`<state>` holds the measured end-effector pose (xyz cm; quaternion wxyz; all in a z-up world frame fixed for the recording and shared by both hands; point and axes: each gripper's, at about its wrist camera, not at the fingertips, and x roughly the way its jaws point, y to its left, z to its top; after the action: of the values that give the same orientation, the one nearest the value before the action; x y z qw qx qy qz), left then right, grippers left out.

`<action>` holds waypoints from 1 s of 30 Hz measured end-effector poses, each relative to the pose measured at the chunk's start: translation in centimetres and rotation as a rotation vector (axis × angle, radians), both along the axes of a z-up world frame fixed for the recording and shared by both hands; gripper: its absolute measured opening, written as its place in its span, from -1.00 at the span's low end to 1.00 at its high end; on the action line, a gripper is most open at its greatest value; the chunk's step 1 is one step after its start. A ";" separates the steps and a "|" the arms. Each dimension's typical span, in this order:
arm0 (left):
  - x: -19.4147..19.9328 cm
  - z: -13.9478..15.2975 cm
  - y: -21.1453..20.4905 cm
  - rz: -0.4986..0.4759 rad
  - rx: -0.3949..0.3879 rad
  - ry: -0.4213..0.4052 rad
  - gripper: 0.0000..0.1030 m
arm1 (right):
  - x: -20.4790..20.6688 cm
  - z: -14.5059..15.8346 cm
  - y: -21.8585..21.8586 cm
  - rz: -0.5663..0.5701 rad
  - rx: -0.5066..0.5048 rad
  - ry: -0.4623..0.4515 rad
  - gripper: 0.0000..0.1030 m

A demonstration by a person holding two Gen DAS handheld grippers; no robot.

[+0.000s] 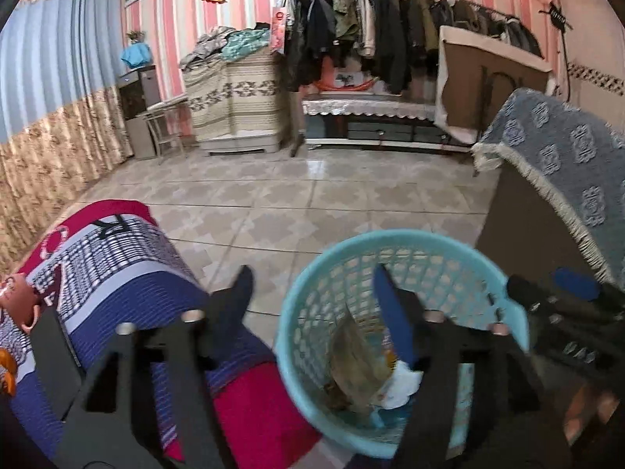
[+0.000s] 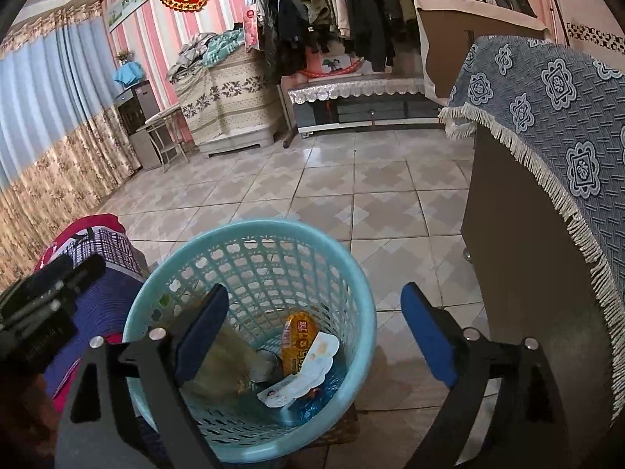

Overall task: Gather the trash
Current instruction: 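Lower the newspaper into the wastebasket and open the left tool, then move both tools back over the bed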

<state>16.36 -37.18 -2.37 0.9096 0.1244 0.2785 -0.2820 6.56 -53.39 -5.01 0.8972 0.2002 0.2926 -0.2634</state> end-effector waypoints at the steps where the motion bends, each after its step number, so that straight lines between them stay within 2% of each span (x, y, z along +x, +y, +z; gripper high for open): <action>1: 0.0 -0.1 0.3 0.007 0.006 0.001 0.38 | 0.0 0.0 -0.1 0.001 0.002 0.000 0.71; 3: 0.1 -0.1 1.0 0.034 0.008 0.000 0.63 | 0.0 0.1 0.0 0.001 0.002 -0.001 0.74; 11: 0.1 0.2 5.2 0.120 -0.005 -0.018 0.88 | 0.1 0.3 0.3 0.001 -0.017 0.005 0.85; 22: -0.9 -0.5 12.5 0.225 -0.003 -0.009 0.89 | 1.5 1.3 2.8 0.063 -0.079 0.003 0.91; 30: -2.1 -1.2 15.2 0.247 0.065 -0.033 0.89 | 2.7 1.8 5.8 0.135 -0.124 0.002 0.91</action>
<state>14.26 -21.98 -3.61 0.9375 0.1230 0.2855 -0.1563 9.25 -47.56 -3.22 0.9233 0.1239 0.2895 -0.2198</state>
